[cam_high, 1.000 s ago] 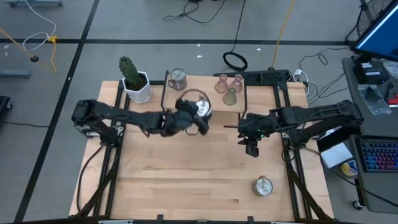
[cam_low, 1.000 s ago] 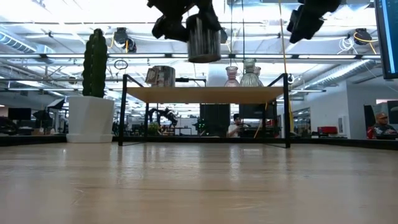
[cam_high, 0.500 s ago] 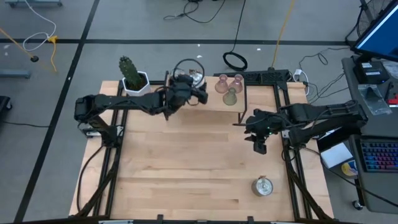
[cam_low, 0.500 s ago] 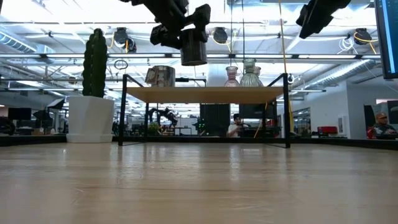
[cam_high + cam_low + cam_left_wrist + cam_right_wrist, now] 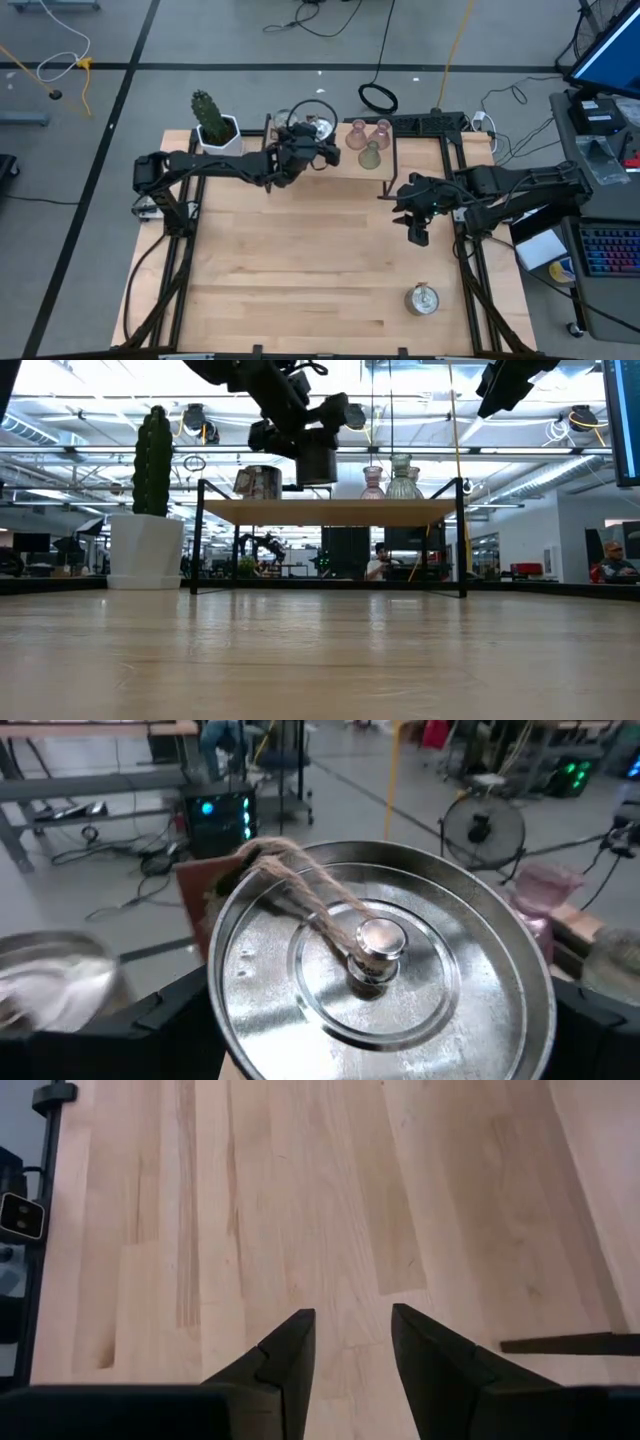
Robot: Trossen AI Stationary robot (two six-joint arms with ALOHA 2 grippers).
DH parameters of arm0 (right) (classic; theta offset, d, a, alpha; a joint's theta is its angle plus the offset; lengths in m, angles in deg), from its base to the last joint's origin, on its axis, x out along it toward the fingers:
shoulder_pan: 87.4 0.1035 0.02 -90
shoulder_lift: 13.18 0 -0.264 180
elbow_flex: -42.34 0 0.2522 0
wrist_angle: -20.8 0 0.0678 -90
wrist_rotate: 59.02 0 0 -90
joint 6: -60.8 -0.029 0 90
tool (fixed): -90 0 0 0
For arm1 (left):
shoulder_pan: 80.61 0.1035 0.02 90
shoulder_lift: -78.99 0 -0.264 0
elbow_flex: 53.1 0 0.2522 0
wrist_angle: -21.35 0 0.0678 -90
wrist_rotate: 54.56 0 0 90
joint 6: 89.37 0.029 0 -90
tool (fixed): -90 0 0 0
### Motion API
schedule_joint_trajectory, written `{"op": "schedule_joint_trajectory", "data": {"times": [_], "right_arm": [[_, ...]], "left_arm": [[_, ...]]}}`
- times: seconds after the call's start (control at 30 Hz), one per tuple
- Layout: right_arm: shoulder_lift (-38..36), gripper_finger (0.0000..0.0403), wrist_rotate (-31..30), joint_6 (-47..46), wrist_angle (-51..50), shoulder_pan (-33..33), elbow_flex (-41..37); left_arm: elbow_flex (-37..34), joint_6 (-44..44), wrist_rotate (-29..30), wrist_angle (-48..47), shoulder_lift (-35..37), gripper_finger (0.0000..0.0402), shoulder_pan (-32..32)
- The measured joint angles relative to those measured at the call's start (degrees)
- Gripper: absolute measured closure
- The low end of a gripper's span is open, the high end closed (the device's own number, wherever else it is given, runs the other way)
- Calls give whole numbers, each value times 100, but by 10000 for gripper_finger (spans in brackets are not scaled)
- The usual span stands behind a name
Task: Pick & Place candle stick holders
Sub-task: Put the left silver scented candle on the shelf
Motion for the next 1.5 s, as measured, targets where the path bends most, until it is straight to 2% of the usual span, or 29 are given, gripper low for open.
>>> {"op": "schedule_joint_trajectory", "data": {"times": [0.23, 0.97, 1.13, 1.33, 1.5], "right_arm": [[0, 277, -7, 8, 51, -2, -1], [0, 277, 4, 117, 185, -2, -1], [0, 277, 4, 119, 192, -2, -1], [0, 277, 7, 118, 192, -2, -1], [0, 277, 7, 117, 192, -2, -1]], "left_arm": [[1, -187, 167, 347, -299, 43, 25], [2, -239, 260, -41, -409, 42, 138], [2, -258, 260, -130, -409, 28, 147], [2, -257, 204, -173, -409, 41, 160], [2, -255, 193, -181, -409, 14, 177]]}}
